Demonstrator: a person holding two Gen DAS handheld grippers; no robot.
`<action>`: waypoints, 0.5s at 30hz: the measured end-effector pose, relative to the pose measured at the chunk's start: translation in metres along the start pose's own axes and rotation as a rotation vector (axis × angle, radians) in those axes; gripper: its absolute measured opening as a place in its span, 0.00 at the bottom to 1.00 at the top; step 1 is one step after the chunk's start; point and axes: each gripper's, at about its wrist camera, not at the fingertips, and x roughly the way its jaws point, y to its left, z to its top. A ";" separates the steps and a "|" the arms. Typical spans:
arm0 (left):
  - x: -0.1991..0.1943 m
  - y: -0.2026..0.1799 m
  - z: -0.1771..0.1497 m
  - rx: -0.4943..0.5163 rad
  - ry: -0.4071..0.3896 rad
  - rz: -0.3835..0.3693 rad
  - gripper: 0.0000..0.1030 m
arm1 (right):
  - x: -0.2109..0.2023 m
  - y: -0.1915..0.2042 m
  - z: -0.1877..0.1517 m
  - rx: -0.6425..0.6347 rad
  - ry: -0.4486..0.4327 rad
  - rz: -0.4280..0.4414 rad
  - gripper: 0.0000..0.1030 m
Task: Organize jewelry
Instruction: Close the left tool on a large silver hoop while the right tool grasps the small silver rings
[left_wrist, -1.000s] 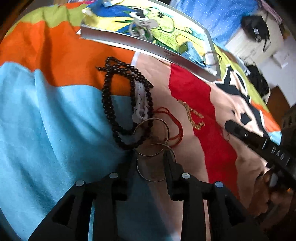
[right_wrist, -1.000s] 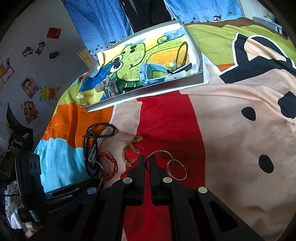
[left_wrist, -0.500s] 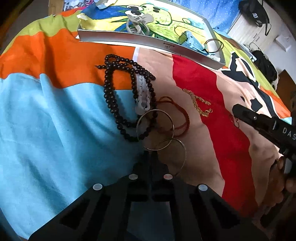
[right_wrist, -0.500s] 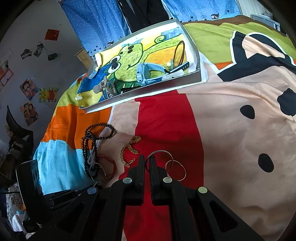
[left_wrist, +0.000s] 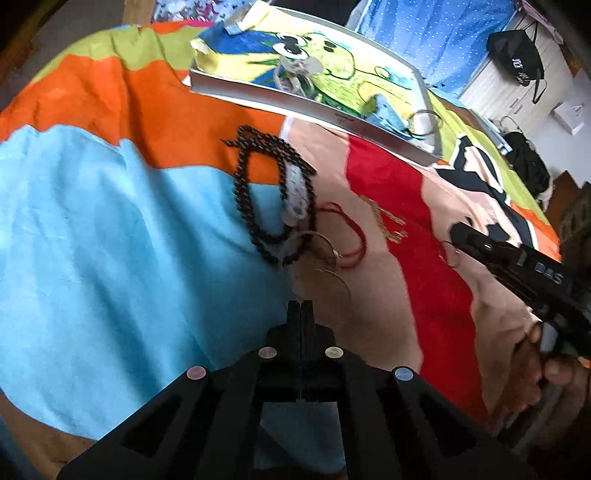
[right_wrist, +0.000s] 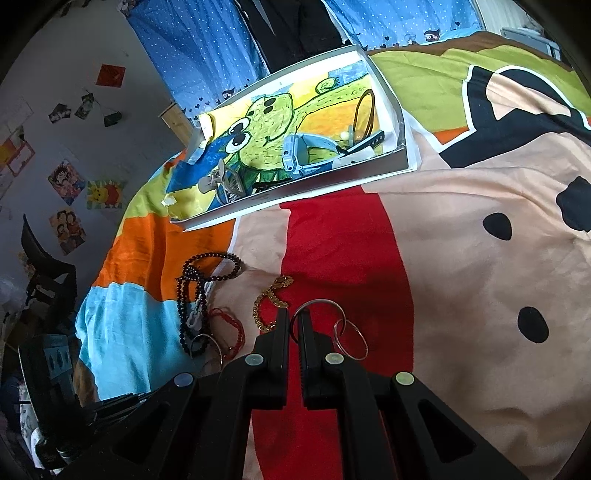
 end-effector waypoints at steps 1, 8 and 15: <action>0.003 0.003 0.002 -0.018 0.001 0.003 0.00 | -0.001 0.001 0.000 -0.002 -0.001 0.002 0.05; 0.019 0.021 0.017 -0.086 0.020 -0.060 0.00 | -0.001 0.004 0.000 -0.018 -0.002 0.009 0.05; 0.030 0.017 0.026 -0.085 0.033 -0.101 0.12 | 0.000 0.007 0.000 -0.029 -0.001 0.016 0.05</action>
